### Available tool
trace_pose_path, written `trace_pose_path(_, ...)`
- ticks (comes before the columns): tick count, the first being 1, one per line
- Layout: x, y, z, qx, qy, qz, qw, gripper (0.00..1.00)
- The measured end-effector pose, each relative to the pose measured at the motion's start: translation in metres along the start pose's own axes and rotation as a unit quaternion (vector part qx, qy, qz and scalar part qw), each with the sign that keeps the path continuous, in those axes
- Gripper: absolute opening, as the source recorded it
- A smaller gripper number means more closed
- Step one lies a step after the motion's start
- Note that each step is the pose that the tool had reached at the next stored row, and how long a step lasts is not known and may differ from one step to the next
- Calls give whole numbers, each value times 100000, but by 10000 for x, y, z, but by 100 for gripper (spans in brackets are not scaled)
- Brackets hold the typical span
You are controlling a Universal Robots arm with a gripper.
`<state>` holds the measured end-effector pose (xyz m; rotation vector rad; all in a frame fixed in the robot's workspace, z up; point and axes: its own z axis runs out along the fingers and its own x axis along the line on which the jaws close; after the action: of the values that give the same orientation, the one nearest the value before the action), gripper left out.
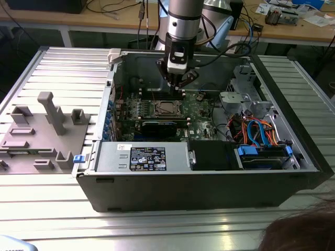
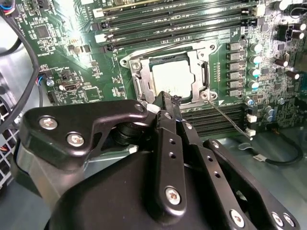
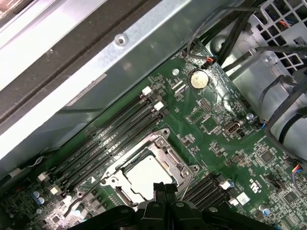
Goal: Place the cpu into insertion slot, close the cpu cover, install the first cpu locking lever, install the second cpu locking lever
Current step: 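Install the first cpu locking lever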
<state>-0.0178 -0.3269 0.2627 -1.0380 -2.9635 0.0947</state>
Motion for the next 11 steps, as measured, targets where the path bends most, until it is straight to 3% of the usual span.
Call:
trace_pose_path(5, 0, 0, 0, -39, -104, -1799, 99984, 11)
trace_pose_path(11, 0, 0, 0, -88, -254, -4463, 99900, 11)
